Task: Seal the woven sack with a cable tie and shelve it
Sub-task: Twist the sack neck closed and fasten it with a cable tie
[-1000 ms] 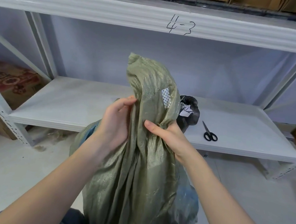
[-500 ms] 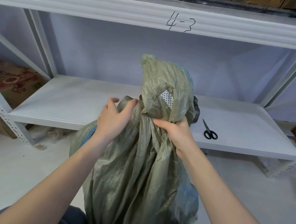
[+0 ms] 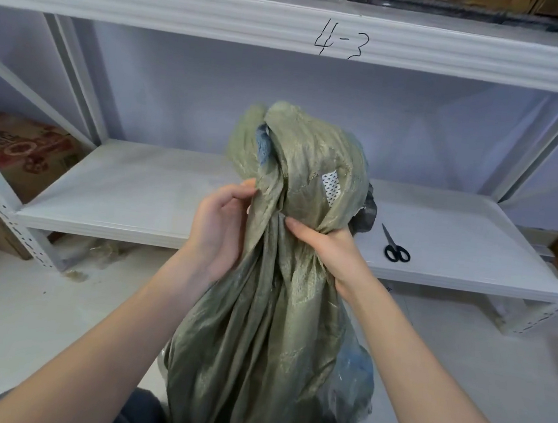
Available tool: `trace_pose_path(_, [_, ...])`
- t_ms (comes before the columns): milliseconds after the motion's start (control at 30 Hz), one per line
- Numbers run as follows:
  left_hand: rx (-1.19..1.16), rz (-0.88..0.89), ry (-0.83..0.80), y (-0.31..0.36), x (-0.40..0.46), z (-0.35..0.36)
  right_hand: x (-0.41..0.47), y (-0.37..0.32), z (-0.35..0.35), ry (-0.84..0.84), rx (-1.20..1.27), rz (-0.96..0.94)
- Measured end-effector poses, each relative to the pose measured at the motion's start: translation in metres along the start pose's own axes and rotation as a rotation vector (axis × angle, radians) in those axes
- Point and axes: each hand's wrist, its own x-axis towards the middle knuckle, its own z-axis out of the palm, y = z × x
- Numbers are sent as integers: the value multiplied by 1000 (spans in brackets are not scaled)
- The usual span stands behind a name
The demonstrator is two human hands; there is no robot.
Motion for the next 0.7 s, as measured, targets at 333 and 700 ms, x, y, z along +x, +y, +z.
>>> trace_pose_path(333, [265, 26, 102, -7, 1, 11, -2, 0, 8, -23, 100, 16])
trace_pose_path(700, [659, -66, -7, -9, -6, 6, -1, -4, 4, 115, 95, -60])
